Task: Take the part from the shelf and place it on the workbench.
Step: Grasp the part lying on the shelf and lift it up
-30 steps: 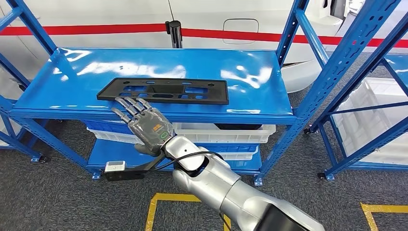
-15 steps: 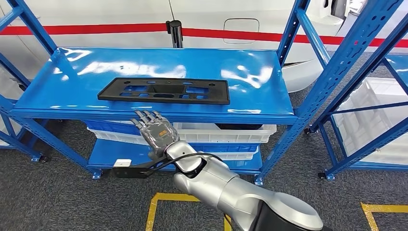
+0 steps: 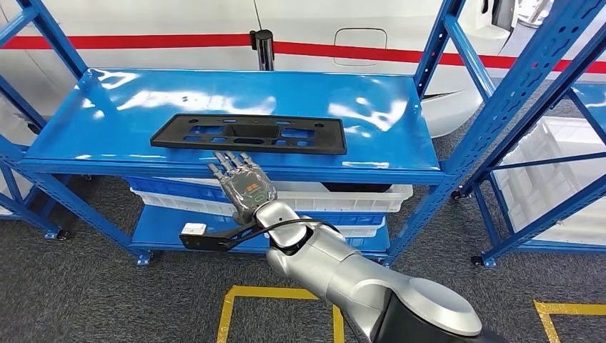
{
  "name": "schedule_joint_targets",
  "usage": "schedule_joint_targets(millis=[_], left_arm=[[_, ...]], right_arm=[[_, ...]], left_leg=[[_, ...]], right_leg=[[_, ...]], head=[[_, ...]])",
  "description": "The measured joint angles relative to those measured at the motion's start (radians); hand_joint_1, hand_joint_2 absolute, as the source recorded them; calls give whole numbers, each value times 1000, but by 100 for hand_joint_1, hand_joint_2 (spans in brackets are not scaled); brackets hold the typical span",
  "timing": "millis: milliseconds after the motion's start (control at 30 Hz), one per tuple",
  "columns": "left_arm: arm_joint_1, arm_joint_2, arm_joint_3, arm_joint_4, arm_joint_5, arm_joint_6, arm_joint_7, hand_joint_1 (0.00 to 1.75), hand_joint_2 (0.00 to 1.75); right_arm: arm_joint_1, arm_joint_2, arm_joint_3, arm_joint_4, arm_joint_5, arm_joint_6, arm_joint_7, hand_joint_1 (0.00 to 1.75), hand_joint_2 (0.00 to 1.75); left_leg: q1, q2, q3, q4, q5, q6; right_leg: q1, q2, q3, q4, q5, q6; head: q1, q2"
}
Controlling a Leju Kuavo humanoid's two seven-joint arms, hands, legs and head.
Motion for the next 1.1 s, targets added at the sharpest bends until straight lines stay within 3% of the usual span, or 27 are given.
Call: schedule_joint_targets(millis=[100, 133, 167, 200, 267, 333, 433, 500, 600, 667, 700, 767, 833, 900, 1000, 1033, 1100], left_arm=[[0, 0, 0, 0, 0, 0, 0, 0, 0], [1, 0, 0, 0, -1, 0, 0, 0, 0], [1, 0, 0, 0, -2, 0, 1, 0, 0], [1, 0, 0, 0, -2, 0, 1, 0, 0], [1, -1, 0, 0, -4, 1, 1, 0, 0], [1, -2, 0, 0, -6, 3, 1, 0, 0], [2, -1, 0, 0, -10, 6, 2, 0, 0], [2, -1, 0, 0, -14, 6, 3, 0, 0], [3, -1, 0, 0, -18, 5, 3, 0, 0], [4, -1, 0, 0, -19, 5, 3, 0, 0], [4, -1, 0, 0, -19, 5, 3, 0, 0], [4, 0, 0, 0, -19, 5, 3, 0, 0], [3, 0, 0, 0, -19, 6, 3, 0, 0], [3, 0, 0, 0, -19, 6, 3, 0, 0], [3, 0, 0, 0, -19, 6, 3, 0, 0], [3, 0, 0, 0, -19, 6, 3, 0, 0], [3, 0, 0, 0, -19, 6, 3, 0, 0]], right_arm=[[-1, -2, 0, 8, 2, -5, 4, 0, 175], [0, -2, -1, 12, 3, -8, 5, 0, 175], [1, -2, -3, 15, 5, -14, 6, 0, 175], [1, -2, -6, 17, 6, -22, 6, 0, 175], [-6, -2, -18, 19, 8, -39, 6, 0, 175], [-15, -1, -32, 20, 14, -52, 5, 0, 175], [-21, 0, -47, 20, 37, -63, 4, 0, 175], [-24, 1, -55, 19, 57, -67, 5, 0, 175], [-25, 1, -60, 18, 73, -73, 5, 0, 175], [-22, 1, -61, 18, 79, -74, 6, 0, 175], [-21, 1, -61, 18, 82, -74, 6, 0, 175], [-22, 1, -62, 16, 89, -74, 7, 0, 175], [-23, 1, -65, 15, 94, -74, 7, 0, 175], [-22, 1, -68, 15, 97, -74, 8, 0, 175], [-23, 1, -75, 13, 97, -74, 8, 0, 175], [-24, 0, -77, 12, 98, -74, 8, 0, 175], [-22, -1, -78, 12, 98, -74, 8, 0, 175]], left_leg=[[2, 4, -3, -9, 8, 8], [1, 3, -5, -9, 9, 8], [1, 3, -5, -8, 9, 7], [2, 2, -5, -7, 9, 5], [2, 0, -6, 1, 5, -2], [0, -1, -10, 12, -1, -14], [4, 0, -16, 16, -2, -32], [10, -3, -30, 45, -24, -44], [14, -7, -112, 214, -106, -57], [14, -7, -155, 289, -118, -60], [14, -7, -151, 272, -96, -59], [15, -7, -96, 148, -26, -53], [11, -10, -48, 45, 9, -48], [4, -12, -42, 27, 6, -42], [4, -12, -35, 16, 10, -23], [5, -11, -31, 11, 12, -15], [4, -10, -28, 9, 11, -6]], right_leg=[[-3, 0, -86, 190, -85, -10], [-4, 0, -109, 243, -101, -7], [-6, 0, -114, 259, -102, -1], [-7, 0, -97, 231, -86, 8], [-10, -2, -26, 89, -34, 22], [-11, -2, 24, -13, -3, 19], [-10, 2, 31, -26, 2, -2], [-14, 4, 32, -30, 6, -16], [-14, 3, 33, -31, 5, -29], [-11, 5, 34, -31, 4, -31], [-11, 6, 35, -31, 3, -31], [-11, 10, 40, -31, 0, -32], [-5, 12, 39, -30, -3, -28], [-2, 13, 35, -31, -3, -19], [-2, 11, 25, -11, -19, -6], [-1, 10, 5, 29, -38, -7], [-2, 9, -64, 163, -89, -15]], head=[[3, 0], [3, 0], [3, 0], [3, 0], [4, 0], [4, 0], [2, 0], [0, 0], [-4, 0], [-4, 0], [-4, 0], [-3, 0], [-3, 0], [-3, 0], [-2, 0], [-1, 0], [0, 0]])
